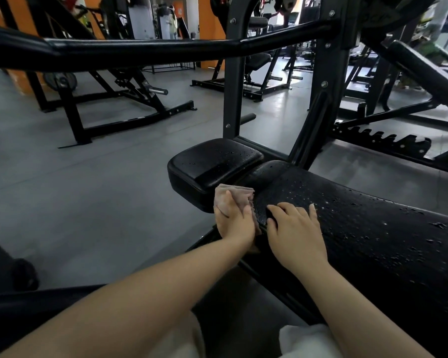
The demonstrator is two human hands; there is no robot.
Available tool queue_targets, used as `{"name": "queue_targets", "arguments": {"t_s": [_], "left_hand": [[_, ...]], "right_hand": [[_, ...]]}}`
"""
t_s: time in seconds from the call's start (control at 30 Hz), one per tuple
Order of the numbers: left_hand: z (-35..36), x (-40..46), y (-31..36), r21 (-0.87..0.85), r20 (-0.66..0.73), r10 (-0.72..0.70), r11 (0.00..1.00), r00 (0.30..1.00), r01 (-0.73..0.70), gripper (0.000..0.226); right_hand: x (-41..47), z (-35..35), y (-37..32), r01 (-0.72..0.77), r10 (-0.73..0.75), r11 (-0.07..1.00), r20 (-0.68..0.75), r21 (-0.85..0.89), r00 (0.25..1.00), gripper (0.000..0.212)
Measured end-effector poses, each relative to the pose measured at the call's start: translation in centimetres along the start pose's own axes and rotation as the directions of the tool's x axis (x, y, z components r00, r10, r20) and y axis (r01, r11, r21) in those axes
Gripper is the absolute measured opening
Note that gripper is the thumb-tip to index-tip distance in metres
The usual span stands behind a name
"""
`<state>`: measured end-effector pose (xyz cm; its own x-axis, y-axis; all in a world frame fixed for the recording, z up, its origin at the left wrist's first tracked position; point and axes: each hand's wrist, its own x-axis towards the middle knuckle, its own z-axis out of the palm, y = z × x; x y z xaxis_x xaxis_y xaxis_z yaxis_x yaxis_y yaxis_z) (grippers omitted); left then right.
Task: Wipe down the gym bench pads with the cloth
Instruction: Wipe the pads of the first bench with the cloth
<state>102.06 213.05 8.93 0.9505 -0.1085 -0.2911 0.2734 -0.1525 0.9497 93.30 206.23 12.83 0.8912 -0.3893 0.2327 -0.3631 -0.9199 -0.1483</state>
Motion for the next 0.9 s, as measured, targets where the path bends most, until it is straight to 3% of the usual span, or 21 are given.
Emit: {"name": "queue_targets", "arguments": {"t_s": [0.1,0.27,0.37,0.43,0.5,0.6,0.8,0.9], "left_hand": [[1.2,-2.8,-0.3,0.297,0.030,0.118,0.947,0.993,-0.121,0.065],[2.5,-6.6,-2.5,0.184,0.060,0.327,0.925,0.943,-0.332,0.061],[1.7,-6.4,-2.5,0.203,0.069,0.446,0.869,0.892,-0.450,0.068],[0.5,-4.4,-2.0,0.297,0.083,0.516,0.804,0.853,-0.515,0.055],[-0.3,-2.4,-1.7,0.379,0.122,0.527,0.758,0.841,-0.531,0.046],[0.3,-3.7,-1.8,0.367,0.174,0.500,0.766,0.848,-0.527,0.050],[1.3,-8.7,-3.2,0.541,0.576,0.261,0.589,0.774,-0.601,0.078],[0.8,-9.2,-3.2,0.480,0.626,0.432,0.443,0.650,-0.757,0.066]], "right_hand": [[0.0,0.1,0.2,0.008,-0.008,1.000,-0.021,0.014,1.000,0.041],[-0.1,-0.2,0.4,-0.034,0.070,0.960,-0.123,0.278,0.990,0.043],[-1.1,-1.2,0.7,0.007,0.042,0.951,-0.152,0.310,0.988,0.041],[-2.2,-2.0,1.2,0.034,0.015,0.958,-0.168,0.286,0.986,0.037],[-3.6,-2.4,1.7,0.031,0.024,0.954,-0.178,0.298,0.984,0.038],[-5.6,-2.5,1.9,-0.015,0.077,0.945,-0.179,0.326,0.981,0.038],[-7.1,-2.3,0.8,-0.096,0.219,0.886,-0.228,0.454,0.949,0.032],[-7.3,-2.0,-0.5,-0.119,0.225,0.857,-0.157,0.501,0.962,0.033]]}}
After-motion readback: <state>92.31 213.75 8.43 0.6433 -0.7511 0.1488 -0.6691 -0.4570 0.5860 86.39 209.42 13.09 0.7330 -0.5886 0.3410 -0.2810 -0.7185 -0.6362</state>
